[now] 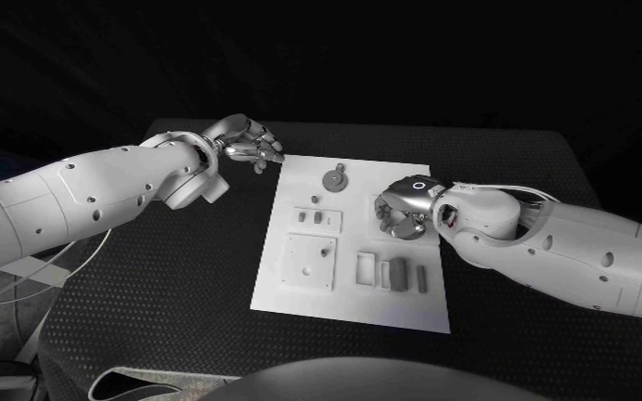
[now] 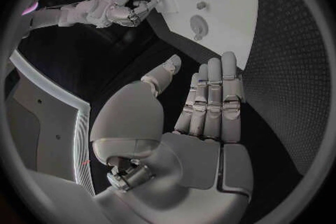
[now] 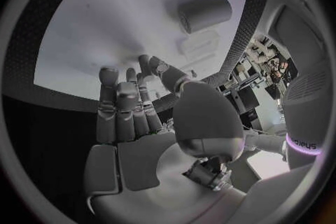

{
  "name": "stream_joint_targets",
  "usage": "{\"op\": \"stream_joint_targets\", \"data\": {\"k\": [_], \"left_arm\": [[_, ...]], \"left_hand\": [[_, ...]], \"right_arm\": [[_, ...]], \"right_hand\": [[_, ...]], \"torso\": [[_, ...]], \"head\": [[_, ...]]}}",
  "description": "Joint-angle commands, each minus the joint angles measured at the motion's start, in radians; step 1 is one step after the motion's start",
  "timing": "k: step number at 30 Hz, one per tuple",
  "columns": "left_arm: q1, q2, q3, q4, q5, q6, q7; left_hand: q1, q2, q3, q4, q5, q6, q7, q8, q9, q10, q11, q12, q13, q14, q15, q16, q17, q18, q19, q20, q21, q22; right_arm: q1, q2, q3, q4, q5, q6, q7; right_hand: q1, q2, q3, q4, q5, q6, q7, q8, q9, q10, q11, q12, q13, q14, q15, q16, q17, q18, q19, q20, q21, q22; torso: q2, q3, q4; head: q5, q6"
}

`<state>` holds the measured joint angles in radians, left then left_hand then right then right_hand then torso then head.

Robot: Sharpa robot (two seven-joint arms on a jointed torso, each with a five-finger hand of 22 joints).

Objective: Assemble the parts on the task board

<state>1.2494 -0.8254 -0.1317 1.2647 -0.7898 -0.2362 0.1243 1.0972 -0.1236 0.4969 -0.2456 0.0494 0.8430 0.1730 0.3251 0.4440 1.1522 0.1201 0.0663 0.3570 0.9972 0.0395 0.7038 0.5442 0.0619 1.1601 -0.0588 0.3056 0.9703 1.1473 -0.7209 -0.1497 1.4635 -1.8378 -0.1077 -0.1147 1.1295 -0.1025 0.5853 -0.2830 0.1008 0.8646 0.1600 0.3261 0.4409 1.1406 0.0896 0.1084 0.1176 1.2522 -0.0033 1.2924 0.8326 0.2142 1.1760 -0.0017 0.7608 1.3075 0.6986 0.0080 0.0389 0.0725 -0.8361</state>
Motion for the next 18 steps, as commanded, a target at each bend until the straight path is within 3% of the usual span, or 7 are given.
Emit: {"op": "stream_joint_targets", "data": {"k": [1, 9, 18], "left_arm": [[0.001, 0.002, 0.000, 0.003, -0.004, -0.005, 0.004], [0.001, 0.000, 0.000, 0.004, -0.004, -0.005, 0.003], [0.001, -0.001, 0.000, 0.005, -0.004, -0.005, 0.002]], "left_hand": [[0.004, -0.004, -0.003, 0.002, 0.002, 0.000, 0.010, 0.004, -0.001, -0.002, 0.002, 0.003, 0.001, 0.009, 0.001, -0.003, 0.001, 0.051, 0.006, 0.001, -0.004, -0.001], [0.003, -0.004, -0.003, 0.002, 0.002, 0.000, 0.010, 0.004, -0.001, -0.002, 0.002, 0.003, 0.001, 0.009, 0.001, -0.004, 0.002, 0.051, 0.006, 0.001, -0.004, -0.001], [0.004, -0.004, -0.002, 0.002, 0.002, 0.000, 0.009, 0.004, -0.001, -0.002, 0.002, 0.003, 0.001, 0.010, 0.001, -0.005, 0.003, 0.051, 0.006, 0.001, -0.005, -0.001]], "right_arm": [[-0.001, 0.001, 0.000, 0.002, -0.018, -0.003, -0.002], [-0.001, 0.002, 0.000, 0.005, -0.021, -0.005, -0.005], [-0.001, 0.004, 0.000, 0.008, -0.009, 0.007, -0.001]], "right_hand": [[-0.002, 0.014, 0.000, -0.003, 0.005, 0.013, 0.001, 0.007, -0.002, 0.034, 0.021, 0.004, 0.002, 0.001, 0.002, -0.004, 0.001, 0.048, 0.003, -0.006, -0.006, 0.018], [-0.009, 0.054, 0.000, -0.003, 0.005, 0.066, -0.011, 0.024, -0.003, 0.103, -0.003, 0.019, 0.020, 0.013, -0.021, -0.002, 0.003, 0.048, 0.013, -0.011, 0.001, 0.020], [-0.014, 0.050, -0.003, -0.005, 0.005, 0.073, -0.014, 0.023, -0.005, 0.110, -0.006, 0.016, 0.024, 0.014, -0.024, -0.004, 0.003, 0.048, 0.013, -0.012, 0.002, 0.020]], "torso": [[0.000, 0.0001, -0.0006], [0.000, 0.0004, 0.0002], [0.000, -0.0003, 0.0000]], "head": [[-0.001, -0.001], [-0.002, -0.002], [-0.003, -0.002]]}}
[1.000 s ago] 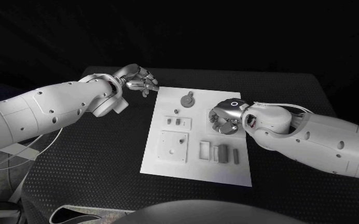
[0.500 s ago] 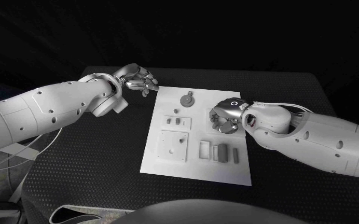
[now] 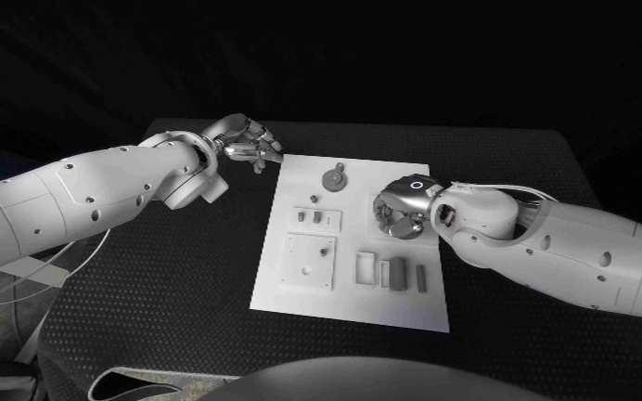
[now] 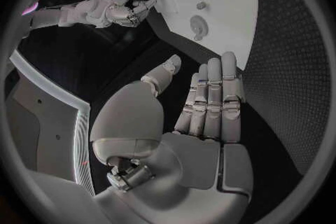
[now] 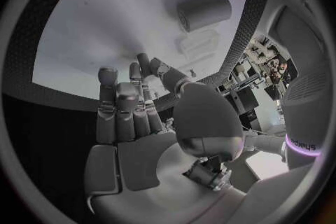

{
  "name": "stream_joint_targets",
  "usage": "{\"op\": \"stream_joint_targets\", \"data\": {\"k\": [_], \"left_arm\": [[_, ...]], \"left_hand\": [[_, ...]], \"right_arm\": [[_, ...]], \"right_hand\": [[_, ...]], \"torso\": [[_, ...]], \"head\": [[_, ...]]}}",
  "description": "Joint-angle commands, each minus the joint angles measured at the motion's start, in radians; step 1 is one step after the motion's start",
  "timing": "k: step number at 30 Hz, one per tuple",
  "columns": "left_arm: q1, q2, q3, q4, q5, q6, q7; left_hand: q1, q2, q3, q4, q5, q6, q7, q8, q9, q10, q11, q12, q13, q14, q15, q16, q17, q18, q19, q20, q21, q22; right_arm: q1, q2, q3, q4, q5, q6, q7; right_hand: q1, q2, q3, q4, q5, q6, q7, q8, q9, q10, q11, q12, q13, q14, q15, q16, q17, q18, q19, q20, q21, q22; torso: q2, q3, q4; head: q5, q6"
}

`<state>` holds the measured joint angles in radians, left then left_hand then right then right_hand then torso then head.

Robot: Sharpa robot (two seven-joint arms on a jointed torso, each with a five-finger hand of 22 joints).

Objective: Assemble the parts on the task board

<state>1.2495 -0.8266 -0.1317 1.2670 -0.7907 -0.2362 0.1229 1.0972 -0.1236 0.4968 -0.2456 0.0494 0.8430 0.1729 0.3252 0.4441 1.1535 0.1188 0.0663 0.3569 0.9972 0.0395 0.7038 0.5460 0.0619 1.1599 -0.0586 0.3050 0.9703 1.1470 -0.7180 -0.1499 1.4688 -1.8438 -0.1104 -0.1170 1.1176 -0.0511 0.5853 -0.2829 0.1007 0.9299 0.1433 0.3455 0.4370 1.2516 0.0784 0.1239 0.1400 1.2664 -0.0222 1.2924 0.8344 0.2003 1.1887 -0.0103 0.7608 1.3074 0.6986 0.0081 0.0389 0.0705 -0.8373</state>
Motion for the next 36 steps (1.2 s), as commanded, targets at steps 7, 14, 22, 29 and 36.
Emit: {"op": "stream_joint_targets", "data": {"k": [7, 14, 22, 29, 36], "left_arm": [[0.001, 0.000, 0.000, 0.003, -0.003, -0.004, 0.003], [0.001, -0.001, 0.000, 0.003, -0.003, -0.005, 0.003], [0.001, 0.000, 0.000, 0.001, -0.003, -0.005, 0.003], [0.001, 0.000, 0.000, -0.002, -0.003, -0.004, 0.003], [0.001, 0.001, 0.000, -0.003, -0.003, -0.001, 0.002]], "left_hand": [[0.005, -0.004, -0.002, 0.002, 0.002, 0.000, 0.009, 0.004, -0.001, -0.003, 0.003, 0.003, 0.002, 0.010, 0.000, -0.005, 0.002, 0.051, 0.006, 0.000, -0.004, -0.001], [0.005, -0.005, -0.002, 0.002, 0.002, 0.000, 0.009, 0.004, -0.001, -0.003, 0.003, 0.003, 0.002, 0.010, 0.000, -0.006, 0.002, 0.051, 0.006, 0.000, -0.004, -0.001], [0.005, -0.005, -0.002, 0.003, 0.002, 0.000, 0.010, 0.004, -0.001, -0.003, 0.003, 0.003, 0.002, 0.010, 0.000, -0.006, 0.003, 0.051, 0.006, 0.000, -0.005, -0.001], [0.005, -0.004, -0.002, 0.003, 0.002, 0.000, 0.009, 0.005, -0.001, -0.003, 0.003, 0.003, 0.002, 0.010, 0.000, -0.007, 0.004, 0.051, 0.007, 0.000, -0.005, -0.001], [0.005, -0.004, -0.002, 0.003, 0.002, 0.000, 0.010, 0.005, -0.001, -0.003, 0.003, 0.003, 0.002, 0.010, 0.000, -0.007, 0.004, 0.051, 0.007, 0.000, -0.005, -0.001]], "right_arm": [[-0.001, 0.002, 0.000, 0.003, 0.000, 0.006, -0.001], [-0.001, 0.003, 0.000, 0.002, -0.002, 0.003, -0.010], [-0.001, -0.001, 0.000, 0.003, 0.007, 0.006, -0.011], [-0.001, -0.009, 0.000, 0.009, 0.024, -0.006, -0.009], [-0.001, -0.016, 0.000, 0.018, 0.026, -0.020, -0.007]], "right_hand": [[-0.001, -0.006, -0.002, -0.005, 0.005, 0.008, 0.003, 0.002, -0.003, 0.000, 0.005, -0.002, 0.003, 0.001, -0.006, -0.004, 0.001, 0.061, 0.000, -0.004, 0.002, 0.020], [0.010, 0.009, 0.005, -0.006, 0.006, 0.011, 0.002, 0.000, -0.005, 0.002, 0.004, -0.007, 0.005, 0.002, -0.006, -0.005, 0.002, 0.061, 0.001, -0.006, 0.002, 0.020], [0.036, 0.015, 0.130, 0.010, 0.007, 0.035, -0.003, 0.000, -0.012, 0.027, -0.002, -0.017, 0.019, 0.009, -0.012, -0.007, 0.004, 0.061, 0.010, -0.004, 0.004, 0.020], [0.026, 0.020, 0.142, 0.006, 0.006, 0.044, -0.006, 0.003, -0.011, 0.039, -0.006, -0.018, 0.024, 0.013, -0.016, -0.007, 0.006, 0.061, 0.015, -0.005, 0.008, 0.021], [0.023, 0.017, 0.146, 0.003, 0.006, 0.048, -0.008, 0.005, -0.010, 0.044, -0.008, -0.019, 0.027, 0.015, -0.018, -0.007, 0.006, 0.061, 0.018, -0.007, 0.010, 0.020]], "torso": [[0.000, -0.0003, 0.0000], [0.000, -0.0001, 0.0001], [0.000, -0.0002, 0.0002], [0.000, 0.0002, -0.0001], [0.000, 0.0003, 0.0000]], "head": [[-0.001, -0.001], [-0.001, 0.000], [-0.001, 0.000], [-0.001, -0.001], [-0.001, -0.002]]}}
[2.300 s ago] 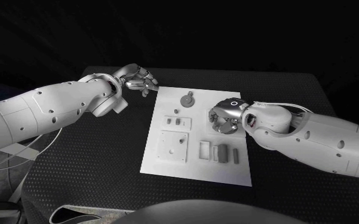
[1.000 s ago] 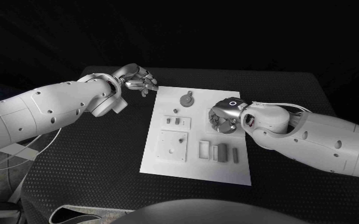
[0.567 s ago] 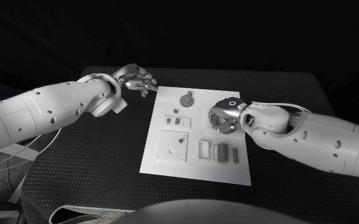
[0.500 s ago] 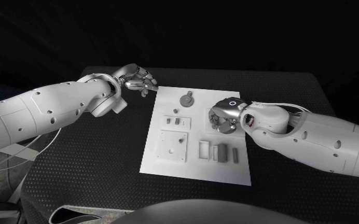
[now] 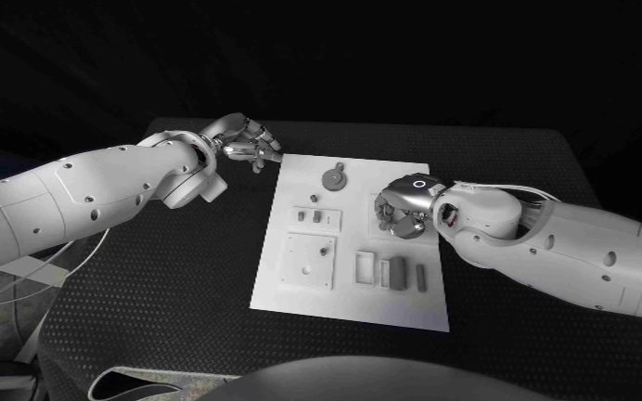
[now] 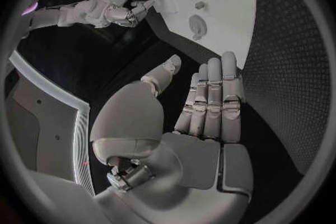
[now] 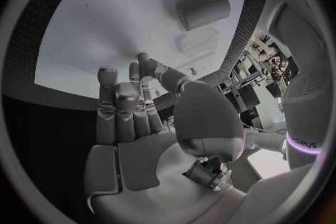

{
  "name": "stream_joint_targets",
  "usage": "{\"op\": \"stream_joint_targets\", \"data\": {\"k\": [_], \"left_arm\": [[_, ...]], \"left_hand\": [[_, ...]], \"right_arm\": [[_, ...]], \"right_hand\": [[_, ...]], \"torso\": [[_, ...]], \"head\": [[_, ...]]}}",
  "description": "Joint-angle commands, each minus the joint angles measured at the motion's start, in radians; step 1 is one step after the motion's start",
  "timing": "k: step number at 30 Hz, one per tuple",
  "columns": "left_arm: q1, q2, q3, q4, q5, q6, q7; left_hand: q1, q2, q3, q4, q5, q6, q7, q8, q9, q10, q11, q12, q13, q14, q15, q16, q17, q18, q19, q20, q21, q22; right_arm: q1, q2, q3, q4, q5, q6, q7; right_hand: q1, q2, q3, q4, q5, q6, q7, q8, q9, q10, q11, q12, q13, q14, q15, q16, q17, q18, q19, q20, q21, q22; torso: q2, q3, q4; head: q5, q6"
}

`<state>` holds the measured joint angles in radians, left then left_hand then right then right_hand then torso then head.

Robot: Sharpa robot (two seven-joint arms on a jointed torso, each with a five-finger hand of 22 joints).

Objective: Assemble the parts on the task board

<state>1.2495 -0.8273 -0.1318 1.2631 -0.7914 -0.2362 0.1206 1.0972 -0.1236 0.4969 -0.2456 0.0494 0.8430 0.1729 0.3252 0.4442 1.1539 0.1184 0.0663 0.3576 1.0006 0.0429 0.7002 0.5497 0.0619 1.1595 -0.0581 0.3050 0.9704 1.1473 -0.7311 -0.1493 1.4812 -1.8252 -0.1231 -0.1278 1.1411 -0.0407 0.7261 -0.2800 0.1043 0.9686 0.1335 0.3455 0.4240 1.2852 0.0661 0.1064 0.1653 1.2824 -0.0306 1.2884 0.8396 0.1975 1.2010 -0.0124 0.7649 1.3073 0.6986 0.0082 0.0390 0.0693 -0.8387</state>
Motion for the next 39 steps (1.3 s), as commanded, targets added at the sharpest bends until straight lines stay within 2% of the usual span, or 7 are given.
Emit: {"op": "stream_joint_targets", "data": {"k": [1, 9, 12, 18, 25, 31, 39], "left_arm": [[0.001, 0.002, 0.000, 0.001, -0.002, -0.001, 0.004], [0.001, 0.003, 0.000, 0.000, -0.002, -0.001, 0.004], [0.001, 0.003, 0.000, -0.001, -0.002, -0.001, 0.004], [0.001, 0.003, 0.000, -0.004, -0.002, -0.002, 0.004], [0.001, 0.005, 0.000, -0.006, -0.002, -0.001, 0.004], [0.001, 0.006, 0.001, -0.007, -0.002, -0.001, 0.005], [0.001, 0.015, 0.001, -0.008, -0.002, 0.000, 0.007]], "left_hand": [[0.005, -0.004, -0.002, 0.003, 0.002, 0.000, 0.010, 0.005, -0.001, -0.004, 0.003, 0.003, 0.001, 0.007, -0.003, -0.004, 0.001, 0.051, 0.007, 0.000, -0.005, -0.001], [0.005, -0.004, -0.001, 0.004, 0.002, 0.000, 0.010, 0.005, -0.001, -0.004, 0.003, 0.003, 0.001, 0.007, -0.003, -0.005, 0.002, 0.051, 0.007, 0.000, -0.005, -0.001], [0.006, -0.004, -0.001, 0.004, 0.002, 0.000, 0.010, 0.005, -0.001, -0.004, 0.003, 0.003, 0.001, 0.007, -0.003, -0.005, 0.002, 0.051, 0.007, 0.000, -0.006, -0.001], [0.006, -0.004, -0.001, 0.004, 0.002, -0.001, 0.010, 0.005, -0.001, -0.004, 0.003, 0.003, 0.001, 0.007, -0.003, -0.006, 0.003, 0.051, 0.007, 0.000, -0.006, -0.001], [0.006, -0.005, -0.001, 0.004, 0.002, -0.001, 0.010, 0.005, -0.001, -0.004, 0.003, 0.003, 0.001, 0.008, -0.003, -0.006, 0.003, 0.051, 0.007, 0.000, -0.006, -0.001], [0.006, -0.004, -0.001, 0.004, 0.002, -0.001, 0.010, 0.005, -0.001, -0.004, 0.003, 0.003, 0.001, 0.008, -0.003, -0.007, 0.004, 0.051, 0.007, 0.000, -0.006, 0.000], [0.006, -0.004, -0.001, 0.005, 0.002, -0.001, 0.010, 0.005, -0.002, -0.004, 0.003, 0.003, 0.001, 0.008, -0.003, -0.008, 0.005, 0.050, 0.008, 0.000, -0.007, 0.000]], "right_arm": [[-0.001, -0.004, -0.001, 0.008, 0.009, -0.010, 0.004], [-0.001, -0.018, 0.002, 0.032, 0.005, -0.025, -0.006], [-0.001, -0.026, 0.010, 0.046, 0.004, -0.026, -0.009], [0.004, -0.038, 0.036, 0.084, -0.019, -0.028, -0.018], [0.014, -0.037, 0.052, 0.116, -0.033, -0.035, -0.019], [0.014, -0.005, 0.053, 0.149, -0.032, -0.034, -0.008], [0.004, 0.102, 0.053, 0.166, -0.032, -0.020, 0.011]], "right_hand": [[0.000, 0.006, 0.005, 0.000, 0.002, 0.009, 0.002, 0.005, 0.003, 0.010, 0.004, -0.001, 0.002, -0.001, -0.010, -0.003, 0.001, 0.064, 0.006, -0.005, 0.006, 0.020], [-0.002, 0.006, 0.008, -0.001, 0.002, 0.011, 0.001, 0.005, 0.003, 0.013, 0.003, -0.002, 0.003, 0.000, -0.011, -0.003, 0.001, 0.064, 0.007, -0.006, 0.006, 0.020], [-0.002, 0.005, 0.008, -0.001, 0.002, 0.012, 0.001, 0.006, 0.003, 0.014, 0.002, -0.002, 0.004, 0.001, -0.012, -0.003, 0.002, 0.064, 0.008, -0.006, 0.007, 0.020], [-0.003, 0.004, 0.010, -0.002, 0.002, 0.014, 0.000, 0.007, 0.003, 0.016, 0.001, -0.002, 0.005, 0.001, -0.013, -0.003, 0.002, 0.064, 0.009, -0.007, 0.008, 0.020], [-0.004, 0.002, 0.012, -0.002, 0.002, 0.017, -0.001, 0.008, 0.004, 0.019, 0.000, -0.003, 0.006, 0.002, -0.014, -0.003, 0.003, 0.064, 0.010, -0.007, 0.008, 0.020], [-0.004, 0.001, 0.013, -0.002, 0.002, 0.018, -0.002, 0.008, 0.004, 0.021, 0.000, -0.003, 0.007, 0.002, -0.014, -0.004, 0.003, 0.064, 0.010, -0.008, 0.009, 0.020], [-0.003, 0.002, 0.015, -0.003, 0.002, 0.018, -0.002, 0.008, 0.004, 0.021, -0.001, -0.004, 0.008, 0.002, -0.015, -0.004, 0.003, 0.064, 0.010, -0.008, 0.009, 0.020]], "torso": [[0.000, -0.0001, 0.0001], [0.000, -0.0003, 0.0002], [0.000, -0.0002, 0.0001], [0.000, -0.0004, -0.0003], [0.000, -0.0009, 0.0003], [0.000, -0.0003, 0.0000], [-0.001, -0.0014, 0.0013]], "head": [[0.001, 0.000], [0.001, 0.001], [0.001, 0.001], [0.003, 0.000], [0.005, -0.001], [0.009, 0.001], [0.011, 0.005]]}}
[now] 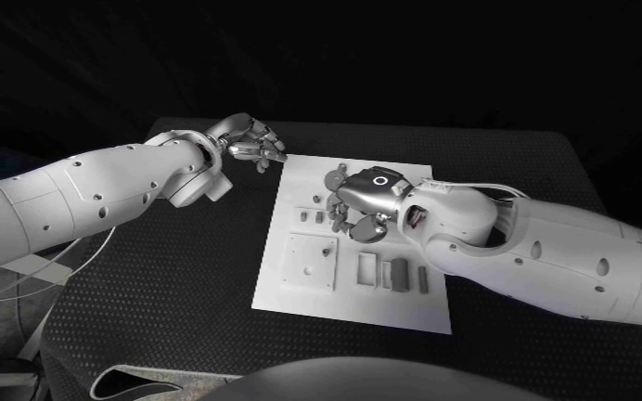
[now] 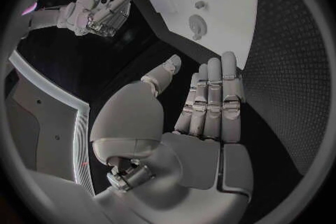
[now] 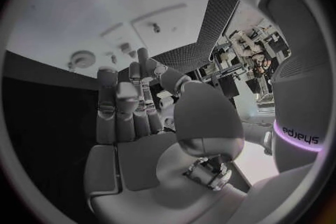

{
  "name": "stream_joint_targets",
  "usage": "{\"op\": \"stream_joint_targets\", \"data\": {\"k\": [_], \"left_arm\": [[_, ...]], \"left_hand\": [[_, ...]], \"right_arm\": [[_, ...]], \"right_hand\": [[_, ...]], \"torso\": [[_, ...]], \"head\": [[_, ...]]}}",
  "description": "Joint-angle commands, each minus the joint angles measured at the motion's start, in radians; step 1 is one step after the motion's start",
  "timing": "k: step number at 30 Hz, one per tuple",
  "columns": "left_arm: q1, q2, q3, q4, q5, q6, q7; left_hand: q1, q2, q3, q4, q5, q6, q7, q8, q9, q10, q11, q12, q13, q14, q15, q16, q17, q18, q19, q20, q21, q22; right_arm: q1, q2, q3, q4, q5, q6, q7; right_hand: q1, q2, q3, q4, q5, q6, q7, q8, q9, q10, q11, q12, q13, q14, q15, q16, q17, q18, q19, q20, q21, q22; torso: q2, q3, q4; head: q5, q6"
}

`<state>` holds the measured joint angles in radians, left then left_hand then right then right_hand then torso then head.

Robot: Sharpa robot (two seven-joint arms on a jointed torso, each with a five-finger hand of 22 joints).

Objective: Assemble the parts on the task board

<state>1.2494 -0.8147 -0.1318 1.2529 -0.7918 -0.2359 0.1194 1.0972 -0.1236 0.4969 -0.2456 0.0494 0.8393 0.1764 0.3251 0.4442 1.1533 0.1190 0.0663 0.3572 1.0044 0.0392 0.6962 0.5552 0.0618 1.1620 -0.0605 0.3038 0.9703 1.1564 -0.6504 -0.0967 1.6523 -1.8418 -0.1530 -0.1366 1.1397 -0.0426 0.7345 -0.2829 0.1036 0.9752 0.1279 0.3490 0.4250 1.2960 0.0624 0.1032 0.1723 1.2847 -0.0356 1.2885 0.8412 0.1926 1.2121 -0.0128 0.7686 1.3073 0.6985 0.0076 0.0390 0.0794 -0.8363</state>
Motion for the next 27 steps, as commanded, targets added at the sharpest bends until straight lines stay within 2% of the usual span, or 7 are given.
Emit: {"op": "stream_joint_targets", "data": {"k": [1, 8, 13, 22, 27], "left_arm": [[0.001, 0.002, 0.001, 0.002, -0.002, 0.000, 0.008], [0.001, 0.002, 0.001, 0.003, -0.002, 0.000, 0.008], [0.001, 0.004, 0.001, 0.006, -0.002, 0.001, 0.006], [0.002, 0.002, 0.001, 0.006, -0.001, 0.001, 0.004], [0.002, 0.003, 0.001, 0.007, -0.001, 0.002, 0.003]], "left_hand": [[0.006, -0.004, -0.001, 0.005, 0.002, 0.002, 0.006, 0.005, -0.002, -0.003, 0.003, 0.003, 0.001, 0.004, 0.001, -0.004, 0.000, 0.050, 0.005, 0.002, -0.006, 0.000], [0.006, -0.004, -0.001, 0.005, 0.002, 0.002, 0.006, 0.005, -0.002, -0.004, 0.003, 0.003, 0.001, 0.004, 0.001, -0.005, 0.000, 0.050, 0.005, 0.002, -0.006, 0.000], [0.006, -0.004, -0.001, 0.005, 0.002, 0.002, 0.006, 0.005, -0.002, -0.004, 0.003, 0.003, 0.001, 0.004, 0.001, -0.005, 0.001, 0.050, 0.005, 0.002, -0.006, 0.000], [0.006, -0.004, -0.001, 0.006, 0.002, 0.002, 0.006, 0.005, -0.002, -0.004, 0.003, 0.003, 0.001, 0.004, 0.001, -0.006, 0.002, 0.050, 0.005, 0.003, -0.006, 0.000], [0.006, -0.004, -0.001, 0.006, 0.002, 0.002, 0.006, 0.005, -0.002, -0.004, 0.003, 0.003, 0.001, 0.004, 0.001, -0.007, 0.002, 0.050, 0.005, 0.003, -0.007, 0.000]], "right_arm": [[-0.007, 0.032, 0.000, -0.009, -0.016, 0.013, 0.022], [-0.060, 0.108, 0.000, -0.040, -0.038, 0.019, 0.036], [-0.078, 0.153, -0.006, -0.083, -0.051, 0.019, 0.042], [-0.086, 0.179, -0.026, -0.114, -0.073, 0.030, 0.039], [-0.087, 0.187, -0.031, -0.129, -0.064, 0.052, 0.045]], "right_hand": [[-0.002, 0.004, 0.007, 0.000, 0.003, 0.012, 0.004, 0.004, 0.003, 0.010, 0.003, -0.001, 0.001, 0.000, -0.010, -0.004, 0.002, 0.069, -0.001, -0.008, 0.005, 0.020], [-0.002, 0.004, 0.008, 0.000, 0.003, 0.010, 0.004, 0.003, 0.002, 0.009, 0.003, -0.003, 0.001, -0.001, -0.010, -0.005, 0.002, 0.069, -0.001, -0.008, 0.005, 0.020], [-0.002, 0.005, 0.008, -0.001, 0.003, 0.010, 0.004, 0.003, 0.002, 0.009, 0.003, -0.003, 0.001, -0.001, -0.010, -0.005, 0.002, 0.069, -0.001, -0.008, 0.005, 0.020], [-0.002, 0.005, 0.009, -0.001, 0.003, 0.010, 0.005, 0.003, 0.002, 0.009, 0.003, -0.004, 0.002, -0.001, -0.010, -0.005, 0.002, 0.069, -0.001, -0.008, 0.005, 0.020], [-0.004, 0.006, 0.009, -0.001, 0.003, 0.009, 0.005, 0.002, 0.002, 0.009, 0.003, -0.005, 0.002, -0.001, -0.010, -0.005, 0.002, 0.069, -0.001, -0.008, 0.004, 0.019]], "torso": [[0.000, -0.0009, 0.0014], [0.000, -0.0026, 0.0020], [0.000, -0.0025, 0.0022], [0.000, -0.0014, 0.0008], [0.000, 0.0001, 0.0011]], "head": [[0.002, 0.003], [0.011, 0.003], [0.019, -0.002], [0.031, -0.010], [0.035, -0.013]]}}
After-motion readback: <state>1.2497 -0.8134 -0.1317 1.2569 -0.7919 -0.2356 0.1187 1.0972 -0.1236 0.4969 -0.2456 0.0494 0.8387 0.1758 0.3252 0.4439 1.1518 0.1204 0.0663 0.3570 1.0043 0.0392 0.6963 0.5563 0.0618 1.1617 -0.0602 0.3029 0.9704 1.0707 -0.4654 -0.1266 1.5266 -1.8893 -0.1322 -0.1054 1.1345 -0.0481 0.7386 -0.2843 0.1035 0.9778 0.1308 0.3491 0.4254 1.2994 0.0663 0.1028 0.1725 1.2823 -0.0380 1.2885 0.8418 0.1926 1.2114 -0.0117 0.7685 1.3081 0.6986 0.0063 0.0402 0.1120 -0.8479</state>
